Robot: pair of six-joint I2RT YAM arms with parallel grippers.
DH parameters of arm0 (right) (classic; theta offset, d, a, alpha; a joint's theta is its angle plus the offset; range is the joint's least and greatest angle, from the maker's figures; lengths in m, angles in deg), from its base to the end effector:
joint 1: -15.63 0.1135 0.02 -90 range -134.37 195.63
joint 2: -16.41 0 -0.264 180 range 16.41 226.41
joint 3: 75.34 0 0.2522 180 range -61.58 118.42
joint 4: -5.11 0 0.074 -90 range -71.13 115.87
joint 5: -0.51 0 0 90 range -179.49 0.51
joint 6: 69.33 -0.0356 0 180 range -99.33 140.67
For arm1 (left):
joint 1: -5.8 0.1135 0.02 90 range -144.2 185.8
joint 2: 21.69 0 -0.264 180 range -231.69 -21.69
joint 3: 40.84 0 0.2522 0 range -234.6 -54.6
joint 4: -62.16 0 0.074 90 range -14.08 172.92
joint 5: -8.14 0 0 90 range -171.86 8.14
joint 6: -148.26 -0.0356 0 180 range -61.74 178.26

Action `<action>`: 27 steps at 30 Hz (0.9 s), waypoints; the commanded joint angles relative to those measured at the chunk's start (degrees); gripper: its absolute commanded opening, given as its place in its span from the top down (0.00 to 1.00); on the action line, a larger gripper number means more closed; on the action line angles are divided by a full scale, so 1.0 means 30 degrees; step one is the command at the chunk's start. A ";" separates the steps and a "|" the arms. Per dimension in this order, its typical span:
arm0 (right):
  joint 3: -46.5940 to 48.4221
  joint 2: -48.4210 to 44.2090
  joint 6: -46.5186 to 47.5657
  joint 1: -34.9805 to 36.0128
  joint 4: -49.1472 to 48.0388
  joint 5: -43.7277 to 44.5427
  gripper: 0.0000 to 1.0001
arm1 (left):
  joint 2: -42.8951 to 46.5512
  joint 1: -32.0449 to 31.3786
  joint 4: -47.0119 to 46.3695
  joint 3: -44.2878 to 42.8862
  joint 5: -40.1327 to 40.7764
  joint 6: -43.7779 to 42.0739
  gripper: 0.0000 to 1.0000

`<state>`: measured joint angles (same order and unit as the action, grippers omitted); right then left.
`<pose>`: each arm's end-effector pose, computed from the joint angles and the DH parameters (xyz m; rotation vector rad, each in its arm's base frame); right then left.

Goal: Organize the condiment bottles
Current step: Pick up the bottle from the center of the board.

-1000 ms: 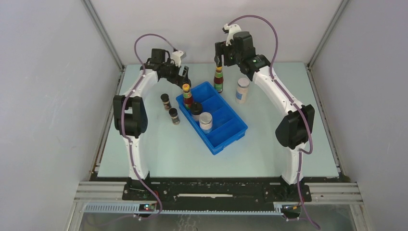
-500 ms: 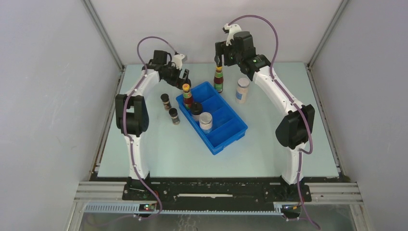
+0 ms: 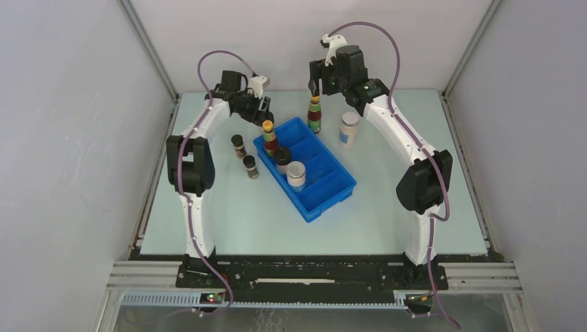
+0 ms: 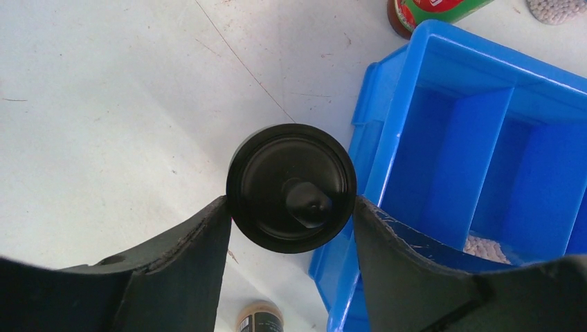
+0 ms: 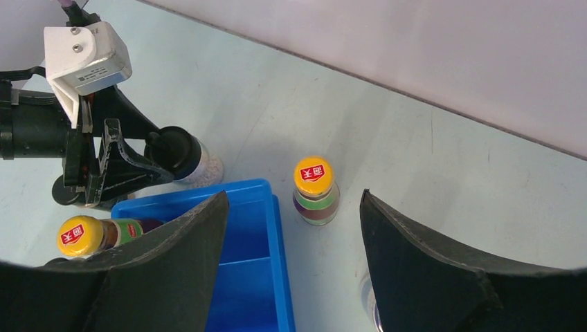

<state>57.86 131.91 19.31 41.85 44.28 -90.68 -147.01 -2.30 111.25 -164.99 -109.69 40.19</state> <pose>0.4266 0.2109 0.3883 -0.4355 1.9116 0.3381 0.4850 -0.0858 0.2426 0.7422 2.2571 -0.5098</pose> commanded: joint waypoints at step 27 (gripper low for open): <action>0.0301 -0.0266 -0.0072 -0.0038 -0.0850 -0.0117 0.22 | 0.0858 -0.0348 -0.1446 0.0326 0.1539 0.0410 1.00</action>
<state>57.86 131.93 19.24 41.61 43.80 -91.03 -147.05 -3.08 110.23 -165.12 -107.46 40.78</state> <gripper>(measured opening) 0.784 0.638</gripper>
